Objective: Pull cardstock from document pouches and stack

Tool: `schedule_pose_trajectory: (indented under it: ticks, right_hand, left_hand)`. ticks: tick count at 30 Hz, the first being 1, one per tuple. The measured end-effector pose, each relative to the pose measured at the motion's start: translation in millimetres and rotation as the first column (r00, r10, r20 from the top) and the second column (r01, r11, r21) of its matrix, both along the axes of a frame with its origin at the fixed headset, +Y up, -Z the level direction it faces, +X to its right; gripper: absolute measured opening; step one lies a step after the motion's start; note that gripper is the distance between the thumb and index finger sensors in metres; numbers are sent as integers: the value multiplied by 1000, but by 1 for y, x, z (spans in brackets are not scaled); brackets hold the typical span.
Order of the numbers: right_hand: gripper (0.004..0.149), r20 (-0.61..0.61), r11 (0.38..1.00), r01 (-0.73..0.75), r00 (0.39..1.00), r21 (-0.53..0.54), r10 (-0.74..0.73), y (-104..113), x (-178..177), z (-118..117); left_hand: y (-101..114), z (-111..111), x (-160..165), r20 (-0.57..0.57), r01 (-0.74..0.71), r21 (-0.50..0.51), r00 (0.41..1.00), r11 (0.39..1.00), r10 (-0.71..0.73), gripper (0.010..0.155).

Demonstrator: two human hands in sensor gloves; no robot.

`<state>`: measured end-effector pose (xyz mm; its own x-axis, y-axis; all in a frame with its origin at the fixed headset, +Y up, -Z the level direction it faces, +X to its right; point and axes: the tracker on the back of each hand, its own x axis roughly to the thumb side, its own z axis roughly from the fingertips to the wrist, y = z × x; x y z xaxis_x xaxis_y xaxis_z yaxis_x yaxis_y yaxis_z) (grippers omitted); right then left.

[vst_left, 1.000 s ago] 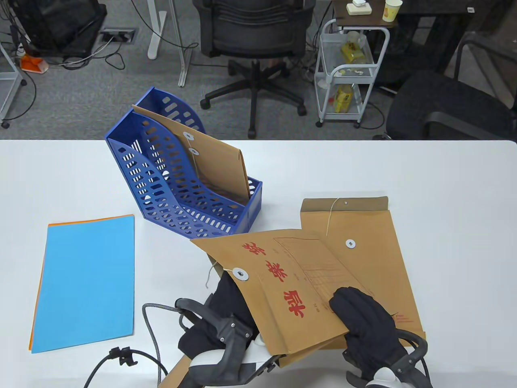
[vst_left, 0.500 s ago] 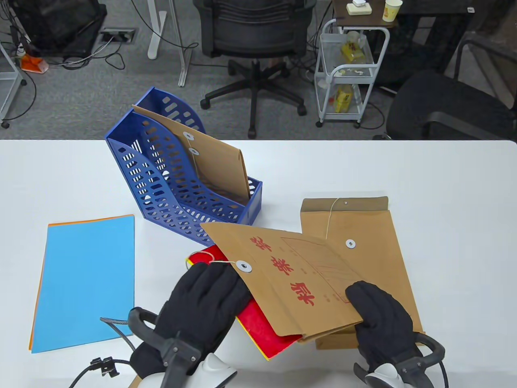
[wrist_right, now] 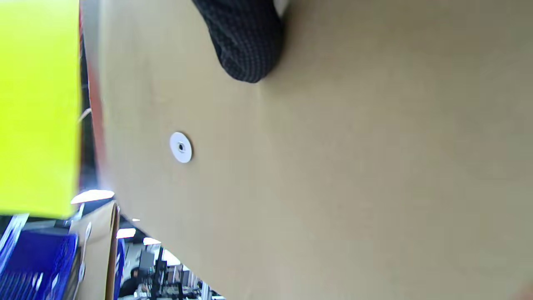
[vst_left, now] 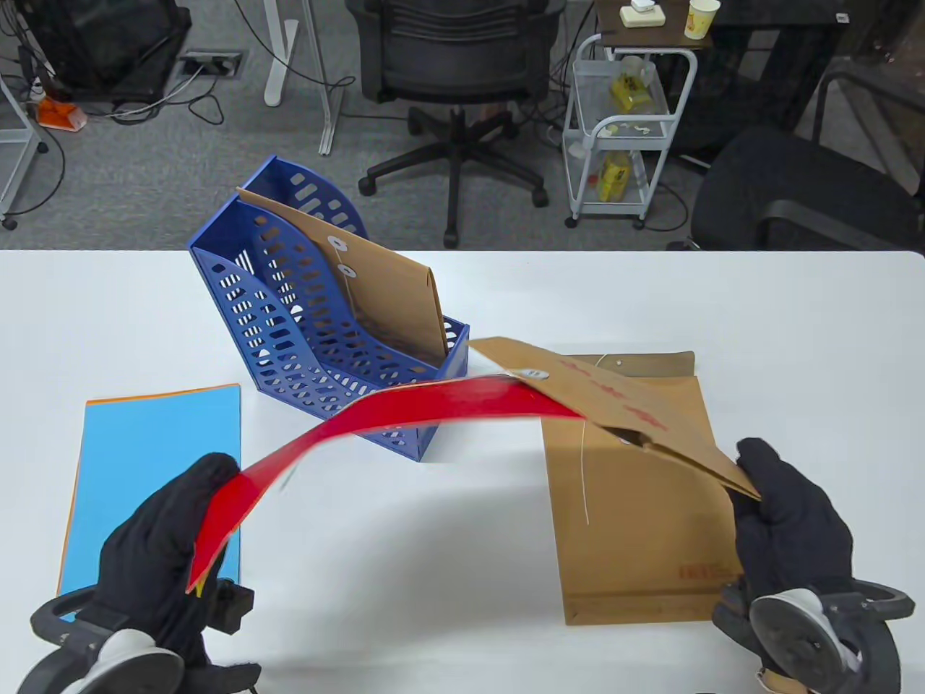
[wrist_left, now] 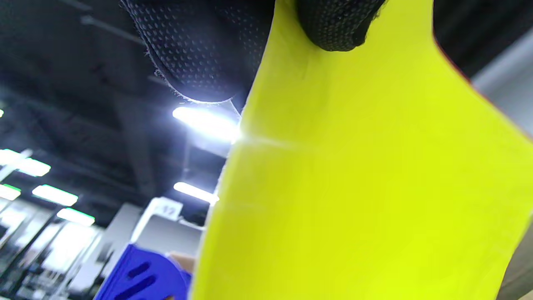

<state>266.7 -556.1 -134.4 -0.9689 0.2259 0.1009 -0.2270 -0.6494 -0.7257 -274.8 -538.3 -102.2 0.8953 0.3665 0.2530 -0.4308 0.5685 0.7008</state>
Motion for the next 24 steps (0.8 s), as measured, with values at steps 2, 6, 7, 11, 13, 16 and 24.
schedule_pose_trajectory:
  ticks: [2,6,7,11,13,16,24]
  right_hand:
    - [51,-17,994,98,995,-49,-99,8,12,-5]
    - [54,-40,945,239,966,-223,-254,10,32,-27]
    - [54,-59,926,267,955,-266,-292,6,36,-34]
    - [56,-43,829,308,928,-467,-369,-23,46,-66]
    - [58,-26,795,302,929,-526,-370,-41,47,-82]
    - [61,25,732,327,920,-598,-391,-68,48,-104]
    - [77,200,642,344,937,-686,-288,-134,52,-142]
  left_hand:
    - [-11,-2,-13,4,-94,-15,996,995,94,40]
    - [-33,-5,-31,31,-301,-61,952,952,304,41]
    - [-38,-6,-36,34,-355,-72,933,932,358,41]
    - [-57,-10,-46,58,-495,-122,862,860,504,41]
    - [-65,-10,-49,60,-543,-124,832,831,552,41]
    - [-76,-9,-54,65,-606,-140,784,783,618,41]
    - [-96,-3,-68,-5,-689,-130,719,713,695,41]
